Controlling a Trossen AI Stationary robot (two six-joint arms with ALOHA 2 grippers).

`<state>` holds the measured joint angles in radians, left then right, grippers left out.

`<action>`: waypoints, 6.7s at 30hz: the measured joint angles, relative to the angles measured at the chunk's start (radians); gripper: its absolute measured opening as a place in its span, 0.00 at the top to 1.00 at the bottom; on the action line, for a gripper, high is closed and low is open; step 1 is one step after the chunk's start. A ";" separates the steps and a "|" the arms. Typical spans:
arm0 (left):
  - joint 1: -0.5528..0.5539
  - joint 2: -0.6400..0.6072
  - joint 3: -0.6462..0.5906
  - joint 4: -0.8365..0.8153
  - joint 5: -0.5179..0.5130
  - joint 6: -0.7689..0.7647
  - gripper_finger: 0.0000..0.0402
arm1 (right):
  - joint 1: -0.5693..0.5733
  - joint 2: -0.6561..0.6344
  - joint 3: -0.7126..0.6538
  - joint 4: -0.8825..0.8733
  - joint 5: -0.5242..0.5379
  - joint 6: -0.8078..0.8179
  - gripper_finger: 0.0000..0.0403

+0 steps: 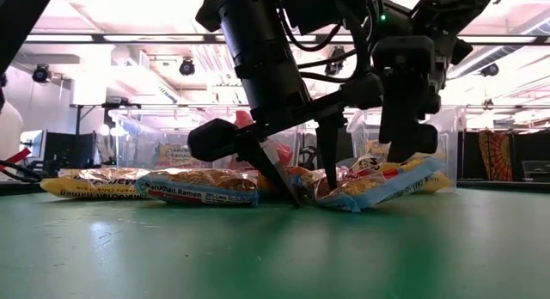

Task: Sort Maruchan noodles
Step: Put the bottom blue noodle pack into the top left transparent bin

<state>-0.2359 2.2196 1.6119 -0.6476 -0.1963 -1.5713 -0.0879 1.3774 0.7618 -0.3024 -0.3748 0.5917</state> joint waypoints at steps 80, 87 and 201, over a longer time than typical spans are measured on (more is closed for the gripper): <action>0.016 -0.001 -0.012 0.024 -0.021 -0.046 0.58 | 0.006 0.134 -0.275 0.704 -0.072 0.302 0.48; 0.016 -0.001 -0.013 0.029 -0.033 -0.057 0.58 | 0.006 0.133 -0.275 0.708 -0.075 0.298 0.56; 0.138 -0.228 0.192 -0.232 0.150 1.218 0.58 | -0.054 0.029 -0.135 0.421 0.012 -0.450 0.65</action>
<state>-0.0979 1.9920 1.8041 -0.8795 -0.0459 -0.3535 -0.1418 1.4063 0.6267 0.1186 -0.3627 0.1421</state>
